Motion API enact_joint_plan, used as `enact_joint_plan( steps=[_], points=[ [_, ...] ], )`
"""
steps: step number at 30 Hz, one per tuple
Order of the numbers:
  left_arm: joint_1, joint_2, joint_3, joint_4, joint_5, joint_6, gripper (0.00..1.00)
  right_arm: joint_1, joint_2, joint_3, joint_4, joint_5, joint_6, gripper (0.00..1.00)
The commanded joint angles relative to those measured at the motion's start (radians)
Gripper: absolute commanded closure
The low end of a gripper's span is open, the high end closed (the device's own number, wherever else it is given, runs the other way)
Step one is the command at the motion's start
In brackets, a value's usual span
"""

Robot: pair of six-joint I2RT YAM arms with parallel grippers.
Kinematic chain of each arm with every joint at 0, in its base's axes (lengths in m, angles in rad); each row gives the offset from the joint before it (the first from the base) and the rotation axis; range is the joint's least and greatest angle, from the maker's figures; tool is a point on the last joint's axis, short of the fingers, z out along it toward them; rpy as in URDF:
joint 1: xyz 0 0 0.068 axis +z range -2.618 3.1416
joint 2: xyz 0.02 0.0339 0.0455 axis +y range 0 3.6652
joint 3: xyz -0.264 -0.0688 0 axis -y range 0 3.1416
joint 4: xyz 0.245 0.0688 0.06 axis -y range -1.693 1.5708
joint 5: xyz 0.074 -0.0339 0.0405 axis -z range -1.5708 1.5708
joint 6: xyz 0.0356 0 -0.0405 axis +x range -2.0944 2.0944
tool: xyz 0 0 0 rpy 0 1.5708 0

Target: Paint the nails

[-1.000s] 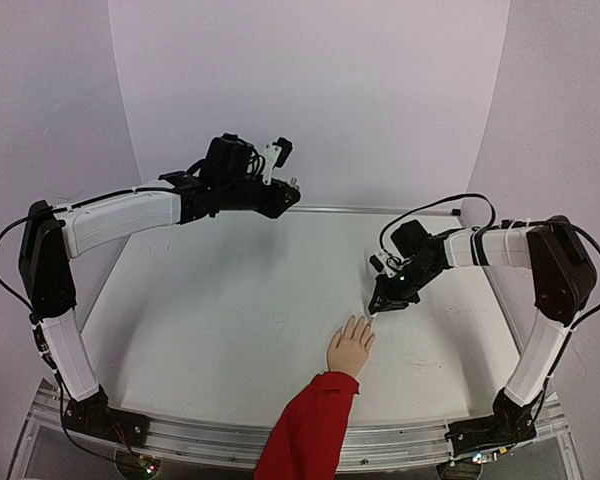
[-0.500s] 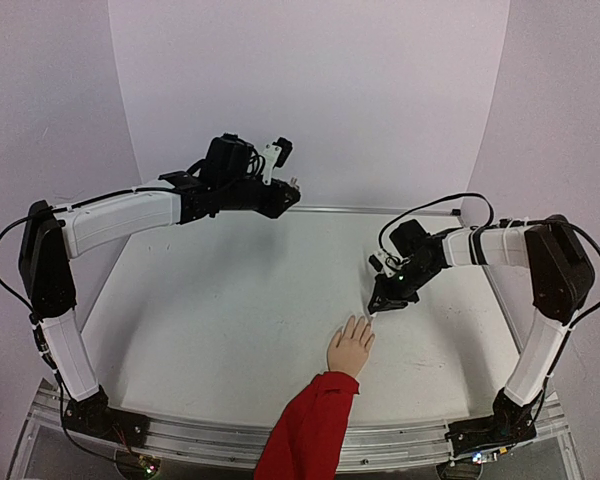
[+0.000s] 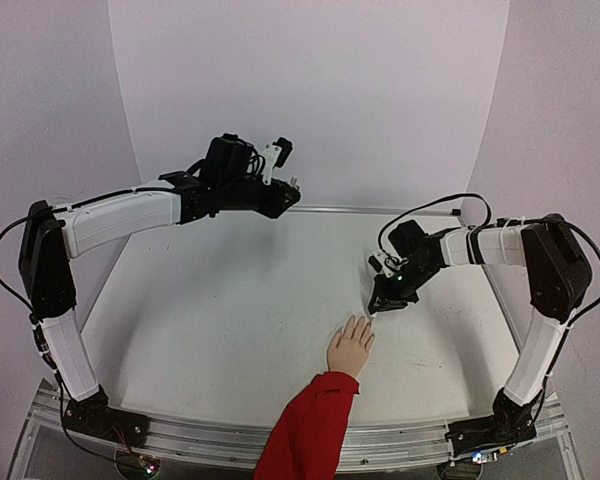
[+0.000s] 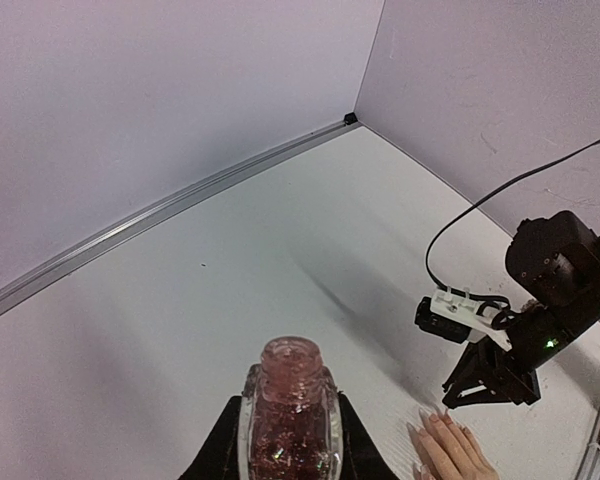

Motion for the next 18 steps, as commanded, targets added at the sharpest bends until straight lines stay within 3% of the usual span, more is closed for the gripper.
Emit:
enact_joint_plan(
  steps=[1,18],
  points=[
    [0.007,-0.024,0.030,0.068,0.006,0.007,1.00,0.003,0.009,0.040,-0.052,0.013,-0.007,1.00],
    [0.007,-0.018,0.036,0.070,0.005,0.016,1.00,0.003,0.026,0.060,-0.058,0.018,-0.015,1.00]
  ],
)
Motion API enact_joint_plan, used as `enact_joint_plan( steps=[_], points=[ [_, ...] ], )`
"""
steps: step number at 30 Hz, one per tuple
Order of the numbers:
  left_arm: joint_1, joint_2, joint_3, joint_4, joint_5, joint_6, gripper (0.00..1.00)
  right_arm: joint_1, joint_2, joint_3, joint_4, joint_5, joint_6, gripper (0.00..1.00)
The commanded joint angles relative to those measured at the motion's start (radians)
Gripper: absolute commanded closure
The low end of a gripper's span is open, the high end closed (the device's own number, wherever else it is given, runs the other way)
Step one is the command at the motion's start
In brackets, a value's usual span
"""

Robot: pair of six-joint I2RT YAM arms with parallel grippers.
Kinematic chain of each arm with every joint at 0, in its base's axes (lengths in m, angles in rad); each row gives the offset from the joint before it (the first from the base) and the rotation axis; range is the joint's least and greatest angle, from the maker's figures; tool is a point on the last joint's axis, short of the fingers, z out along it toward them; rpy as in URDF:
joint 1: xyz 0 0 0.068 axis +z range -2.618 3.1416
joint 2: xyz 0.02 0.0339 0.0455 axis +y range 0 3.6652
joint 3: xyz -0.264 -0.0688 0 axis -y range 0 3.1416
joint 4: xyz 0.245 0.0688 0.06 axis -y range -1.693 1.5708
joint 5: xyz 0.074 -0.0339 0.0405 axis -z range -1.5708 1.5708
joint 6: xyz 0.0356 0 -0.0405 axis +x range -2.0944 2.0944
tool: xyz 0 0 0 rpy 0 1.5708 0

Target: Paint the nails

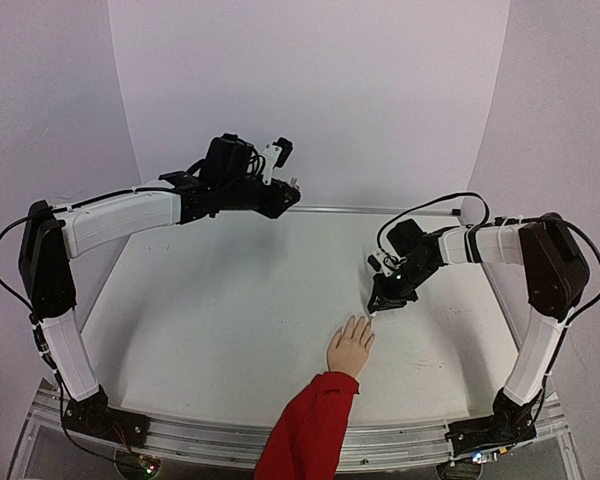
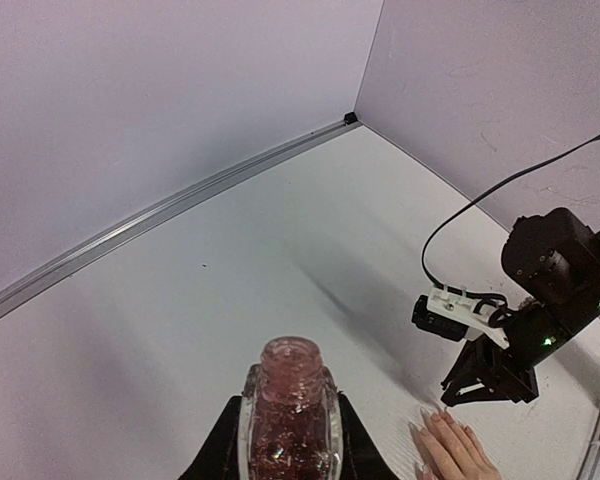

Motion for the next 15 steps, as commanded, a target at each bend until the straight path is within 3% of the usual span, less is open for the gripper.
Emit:
enact_joint_plan(
  steps=[1,15],
  points=[
    [0.008,-0.017,0.036,0.069,0.003,0.009,1.00,0.003,0.010,0.040,-0.048,0.011,-0.009,1.00],
    [0.010,-0.016,0.038,0.071,0.002,0.011,1.00,0.003,0.018,0.052,-0.056,0.027,-0.010,1.00]
  ],
)
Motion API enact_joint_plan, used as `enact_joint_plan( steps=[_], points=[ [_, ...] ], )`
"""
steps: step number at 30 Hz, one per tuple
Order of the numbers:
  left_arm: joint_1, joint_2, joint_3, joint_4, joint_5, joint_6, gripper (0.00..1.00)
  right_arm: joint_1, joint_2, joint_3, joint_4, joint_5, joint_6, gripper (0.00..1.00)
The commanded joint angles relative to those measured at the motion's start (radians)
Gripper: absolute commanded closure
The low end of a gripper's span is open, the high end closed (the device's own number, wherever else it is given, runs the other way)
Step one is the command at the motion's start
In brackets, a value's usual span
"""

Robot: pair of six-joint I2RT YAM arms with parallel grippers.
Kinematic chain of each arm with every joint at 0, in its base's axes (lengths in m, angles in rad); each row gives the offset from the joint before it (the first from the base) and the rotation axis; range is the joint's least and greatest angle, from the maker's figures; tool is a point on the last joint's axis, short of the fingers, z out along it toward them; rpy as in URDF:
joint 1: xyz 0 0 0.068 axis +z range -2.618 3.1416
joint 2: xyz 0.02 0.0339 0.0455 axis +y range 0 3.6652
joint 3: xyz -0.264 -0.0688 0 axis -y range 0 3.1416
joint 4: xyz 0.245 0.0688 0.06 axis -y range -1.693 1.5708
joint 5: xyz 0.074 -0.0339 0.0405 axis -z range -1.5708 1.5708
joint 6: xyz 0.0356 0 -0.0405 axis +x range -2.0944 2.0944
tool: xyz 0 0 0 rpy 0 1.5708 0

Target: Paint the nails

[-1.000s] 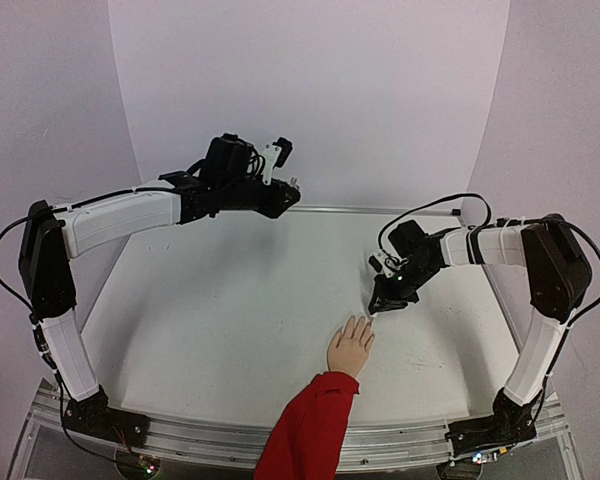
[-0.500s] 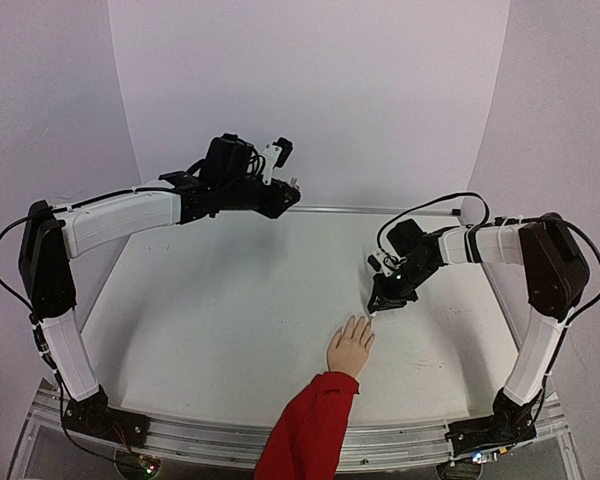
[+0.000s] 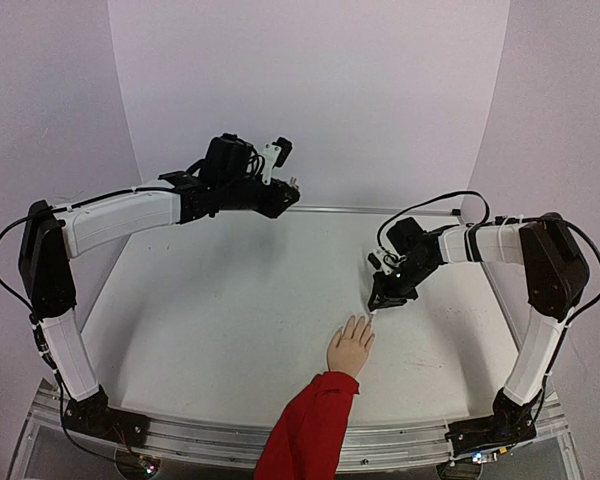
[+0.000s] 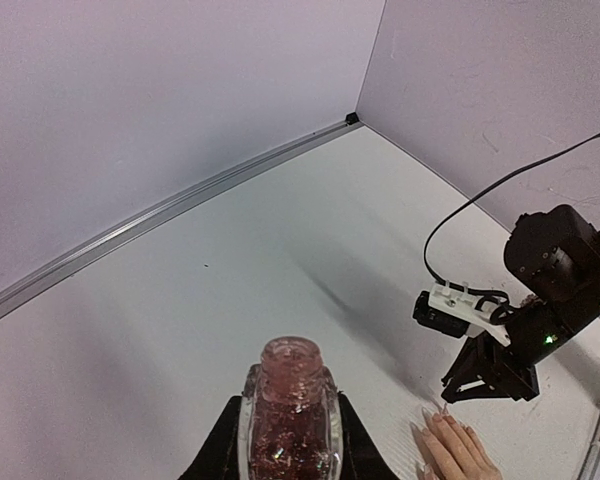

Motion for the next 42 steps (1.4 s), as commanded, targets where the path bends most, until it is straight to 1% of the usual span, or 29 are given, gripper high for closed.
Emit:
enact_joint_plan(
  steps=[1,19,24,33,38,42],
  points=[
    [0.007,-0.015,0.038,0.072,0.002,0.011,1.00,0.003,0.017,0.040,-0.051,0.009,-0.008,1.00],
    [0.010,0.000,0.058,0.071,0.014,0.009,1.00,-0.003,0.010,0.045,-0.053,0.034,-0.015,1.00],
    [0.010,0.002,0.063,0.071,0.019,0.008,1.00,-0.002,-0.024,0.028,-0.042,0.032,-0.020,1.00],
    [0.010,-0.010,0.046,0.072,0.034,-0.020,1.00,-0.001,-0.094,-0.037,0.001,-0.029,-0.020,1.00],
    [0.010,-0.020,0.033,0.073,0.037,-0.026,1.00,-0.002,-0.085,-0.045,0.005,-0.064,-0.017,1.00],
    [0.010,-0.027,0.028,0.072,0.034,-0.028,1.00,-0.001,-0.068,-0.042,0.000,-0.056,-0.001,1.00]
  ],
)
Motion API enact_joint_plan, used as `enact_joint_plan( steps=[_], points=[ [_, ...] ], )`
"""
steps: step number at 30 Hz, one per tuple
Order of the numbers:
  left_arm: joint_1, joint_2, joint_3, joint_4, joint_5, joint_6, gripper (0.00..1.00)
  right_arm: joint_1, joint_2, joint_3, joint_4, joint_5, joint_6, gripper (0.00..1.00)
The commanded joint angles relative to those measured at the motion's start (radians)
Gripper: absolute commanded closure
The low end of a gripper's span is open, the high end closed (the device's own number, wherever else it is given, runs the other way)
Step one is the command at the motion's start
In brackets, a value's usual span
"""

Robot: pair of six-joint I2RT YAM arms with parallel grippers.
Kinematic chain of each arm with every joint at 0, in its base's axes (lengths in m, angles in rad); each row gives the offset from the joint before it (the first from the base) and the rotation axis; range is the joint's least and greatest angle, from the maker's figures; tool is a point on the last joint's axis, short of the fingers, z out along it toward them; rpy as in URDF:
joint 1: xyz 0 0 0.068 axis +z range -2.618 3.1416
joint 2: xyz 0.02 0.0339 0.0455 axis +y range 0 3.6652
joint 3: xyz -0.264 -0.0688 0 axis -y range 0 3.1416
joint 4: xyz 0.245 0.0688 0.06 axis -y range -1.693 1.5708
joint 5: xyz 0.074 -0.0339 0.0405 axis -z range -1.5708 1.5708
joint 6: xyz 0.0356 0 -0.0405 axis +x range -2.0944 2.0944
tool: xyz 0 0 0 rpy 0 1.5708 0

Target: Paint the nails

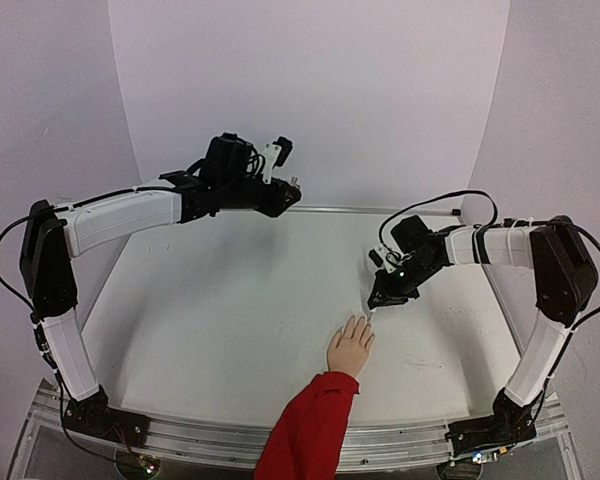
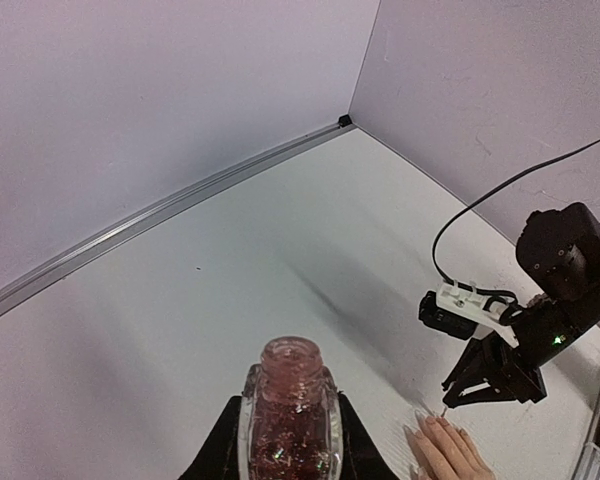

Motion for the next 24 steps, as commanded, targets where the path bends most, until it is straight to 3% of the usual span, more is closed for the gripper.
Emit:
enact_joint_plan(
  steps=[1,24],
  points=[
    [0.006,-0.036,0.019,0.064,0.010,-0.019,1.00,-0.001,-0.007,-0.003,-0.031,-0.021,0.009,1.00],
    [0.006,-0.035,0.014,0.067,0.004,-0.010,1.00,0.001,0.038,0.025,-0.063,-0.025,0.004,1.00]
  ],
)
